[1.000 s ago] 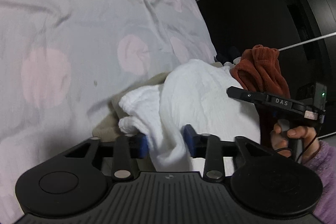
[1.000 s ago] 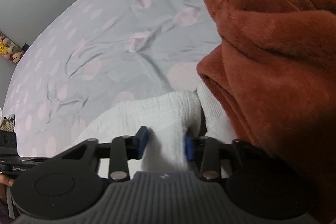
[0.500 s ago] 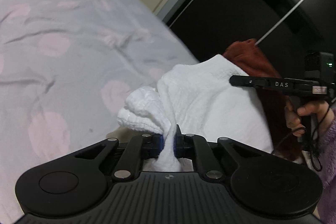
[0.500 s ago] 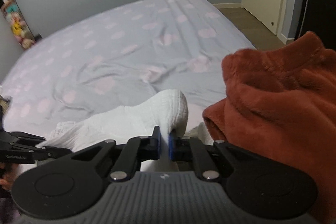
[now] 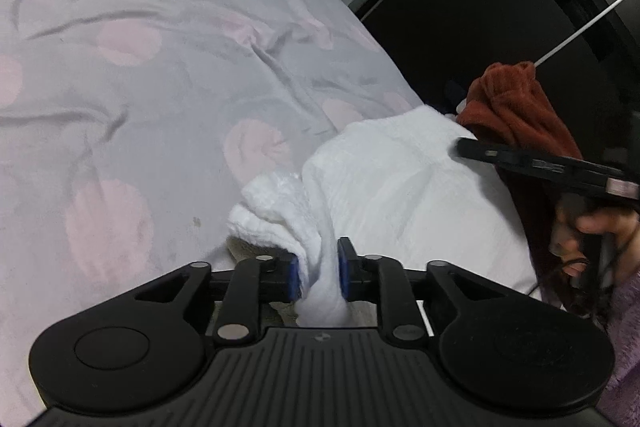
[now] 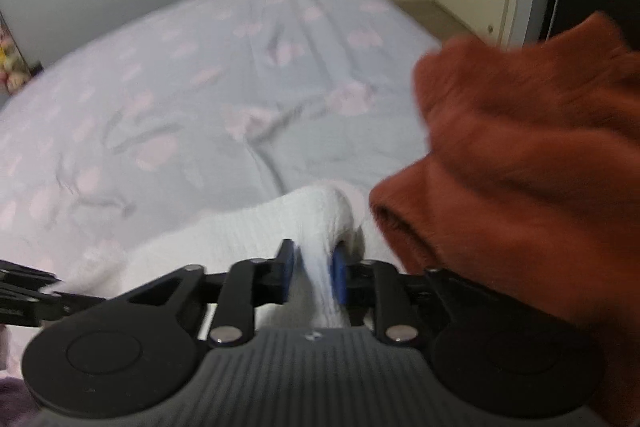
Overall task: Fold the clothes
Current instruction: 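Carry the lifted white shirt with both grippers toward the rust-red fleece stack, then lower the white shirt beside the stack and open both grippers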
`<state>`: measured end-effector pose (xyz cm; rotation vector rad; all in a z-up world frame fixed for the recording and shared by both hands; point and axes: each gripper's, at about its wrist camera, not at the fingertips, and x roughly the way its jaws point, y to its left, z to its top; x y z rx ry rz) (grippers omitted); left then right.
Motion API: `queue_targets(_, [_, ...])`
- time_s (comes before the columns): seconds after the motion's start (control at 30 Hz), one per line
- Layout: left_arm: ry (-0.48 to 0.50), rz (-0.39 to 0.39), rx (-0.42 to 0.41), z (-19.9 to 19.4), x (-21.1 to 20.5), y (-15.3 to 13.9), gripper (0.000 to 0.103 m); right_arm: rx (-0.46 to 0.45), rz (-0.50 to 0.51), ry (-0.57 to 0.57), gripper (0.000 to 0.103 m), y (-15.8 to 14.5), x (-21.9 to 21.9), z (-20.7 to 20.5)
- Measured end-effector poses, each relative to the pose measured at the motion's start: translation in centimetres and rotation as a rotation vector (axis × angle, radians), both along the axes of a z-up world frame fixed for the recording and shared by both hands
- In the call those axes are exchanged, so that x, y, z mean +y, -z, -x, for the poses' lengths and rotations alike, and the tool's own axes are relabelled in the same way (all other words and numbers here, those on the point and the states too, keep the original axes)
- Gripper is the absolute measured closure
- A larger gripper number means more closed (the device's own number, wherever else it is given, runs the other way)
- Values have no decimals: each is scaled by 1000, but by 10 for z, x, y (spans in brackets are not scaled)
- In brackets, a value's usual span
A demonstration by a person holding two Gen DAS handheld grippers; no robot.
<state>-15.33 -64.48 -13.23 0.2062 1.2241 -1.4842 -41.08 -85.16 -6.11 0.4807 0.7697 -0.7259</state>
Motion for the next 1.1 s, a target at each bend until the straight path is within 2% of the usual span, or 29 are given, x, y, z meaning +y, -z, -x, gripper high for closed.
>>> queue_targets(0.2, [-32, 7, -42, -2, 12, -14, 76, -106, 83, 55, 64, -47, 54, 59])
queue_targets(0.4, [-80, 23, -78, -6, 27, -31, 75, -158, 92, 212, 56, -45, 122, 142])
queue_targets(0.57, [-39, 63, -112, 11, 34, -51, 75, -219, 47, 364, 51, -11, 165, 196])
queue_targets(0.6, [-28, 71, -117, 15, 35, -54, 75, -241, 29, 412, 39, -2, 171, 205])
queue_targets(0.67, [-8, 83, -122, 24, 36, -61, 75, -284, -3, 504, 26, 16, 183, 222])
queue_targets(0.73, [9, 90, -129, 31, 38, -65, 75, -368, -57, 582, 27, 38, 189, 236])
queue_targets(0.83, [19, 92, -134, 37, 39, -68, 75, -545, -159, 681, 26, 66, 187, 256])
queue_targets(0.87, [19, 91, -134, 38, 39, -68, 75, -591, -182, 688, 27, 70, 186, 257])
queue_targets(0.93, [17, 91, -134, 39, 40, -69, 75, -682, -225, 699, 44, 78, 185, 260])
queue_targets(1.0, [16, 91, -138, 40, 40, -71, 75, -684, -223, 684, 84, 75, 186, 256])
queue_targets(1.1, [27, 89, -152, 44, 37, -72, 75, -655, -143, 666, 90, 56, 193, 255])
